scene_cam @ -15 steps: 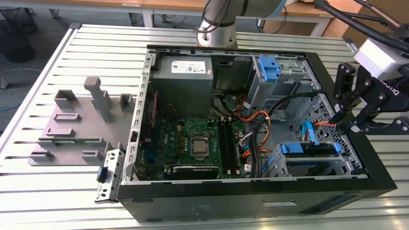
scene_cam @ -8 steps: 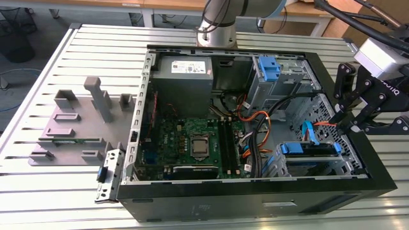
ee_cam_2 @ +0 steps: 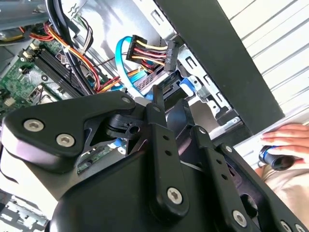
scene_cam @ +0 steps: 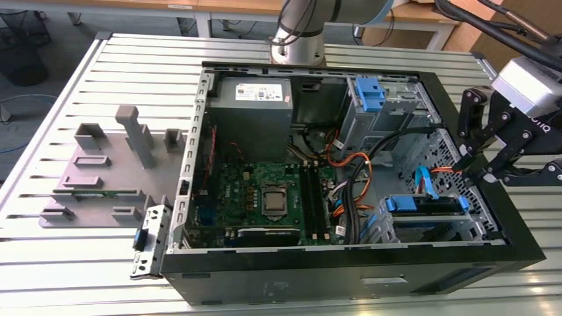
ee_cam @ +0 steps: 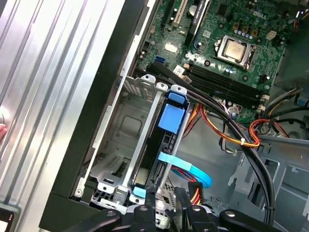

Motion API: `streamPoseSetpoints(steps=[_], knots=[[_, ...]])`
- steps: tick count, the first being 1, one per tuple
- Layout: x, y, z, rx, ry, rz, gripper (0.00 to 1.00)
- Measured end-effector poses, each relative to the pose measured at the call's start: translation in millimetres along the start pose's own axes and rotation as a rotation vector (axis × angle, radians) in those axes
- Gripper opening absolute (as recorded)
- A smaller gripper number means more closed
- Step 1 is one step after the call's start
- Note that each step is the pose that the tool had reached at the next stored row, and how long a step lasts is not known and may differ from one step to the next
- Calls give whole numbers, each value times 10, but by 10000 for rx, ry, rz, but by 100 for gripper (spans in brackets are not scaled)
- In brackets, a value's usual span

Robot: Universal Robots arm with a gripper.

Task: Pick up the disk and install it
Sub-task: 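Insert the second disk wire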

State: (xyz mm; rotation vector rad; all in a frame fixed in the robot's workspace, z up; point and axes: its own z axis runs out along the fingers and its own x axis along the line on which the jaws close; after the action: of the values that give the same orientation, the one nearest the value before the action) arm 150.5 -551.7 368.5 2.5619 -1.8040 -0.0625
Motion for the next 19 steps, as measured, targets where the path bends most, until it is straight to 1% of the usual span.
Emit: streamPoseSetpoints(steps=[4, 9, 19], knots=[[2, -22, 5, -2, 3, -61, 31], [1, -59, 29, -5, 2, -83, 31], [-33, -136, 80, -12, 1, -143, 31]])
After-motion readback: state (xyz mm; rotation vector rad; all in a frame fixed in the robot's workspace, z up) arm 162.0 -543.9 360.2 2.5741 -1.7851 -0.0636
